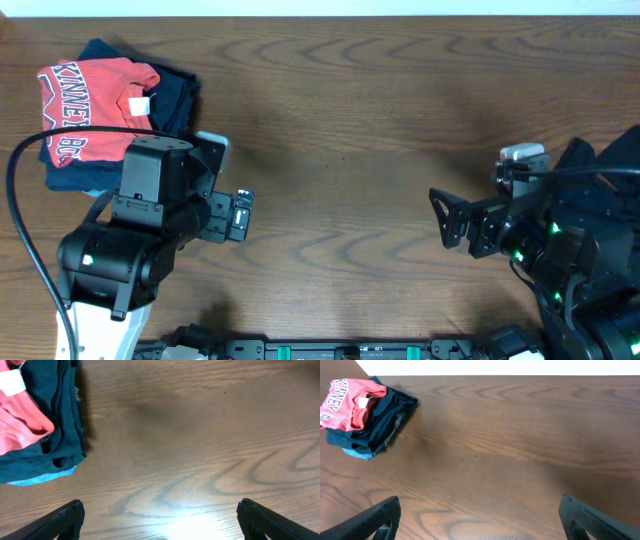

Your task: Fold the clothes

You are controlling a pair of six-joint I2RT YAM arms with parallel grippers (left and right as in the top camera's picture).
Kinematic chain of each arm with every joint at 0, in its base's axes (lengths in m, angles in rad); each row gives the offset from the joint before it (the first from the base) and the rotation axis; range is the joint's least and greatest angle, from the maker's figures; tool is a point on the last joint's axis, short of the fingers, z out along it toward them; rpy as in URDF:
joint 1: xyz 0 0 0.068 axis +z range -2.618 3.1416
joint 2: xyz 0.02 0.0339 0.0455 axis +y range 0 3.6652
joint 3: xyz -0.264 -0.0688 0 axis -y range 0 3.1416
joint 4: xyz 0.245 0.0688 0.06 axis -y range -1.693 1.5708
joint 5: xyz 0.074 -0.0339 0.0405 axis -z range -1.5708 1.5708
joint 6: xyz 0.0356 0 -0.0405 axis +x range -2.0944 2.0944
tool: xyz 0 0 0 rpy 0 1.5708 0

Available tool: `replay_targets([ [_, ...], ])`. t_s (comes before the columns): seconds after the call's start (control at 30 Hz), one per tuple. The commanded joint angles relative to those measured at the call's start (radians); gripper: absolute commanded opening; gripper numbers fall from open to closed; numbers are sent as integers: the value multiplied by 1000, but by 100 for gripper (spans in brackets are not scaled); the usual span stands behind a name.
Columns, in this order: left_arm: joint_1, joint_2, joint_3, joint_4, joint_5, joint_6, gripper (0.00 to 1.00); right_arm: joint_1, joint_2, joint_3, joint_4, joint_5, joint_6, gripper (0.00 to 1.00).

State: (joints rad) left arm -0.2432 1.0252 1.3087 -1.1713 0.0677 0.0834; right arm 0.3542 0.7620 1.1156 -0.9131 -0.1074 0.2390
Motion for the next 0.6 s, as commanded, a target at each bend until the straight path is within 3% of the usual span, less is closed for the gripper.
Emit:
replay_targets([
  [0.0,-3,8,3,-4,-27,-10,98,8,6,10,-18,-2,-17,99],
  [0.57,-3,13,3,-4,-27,-10,98,6,6,10,-52,-35,-57,99],
])
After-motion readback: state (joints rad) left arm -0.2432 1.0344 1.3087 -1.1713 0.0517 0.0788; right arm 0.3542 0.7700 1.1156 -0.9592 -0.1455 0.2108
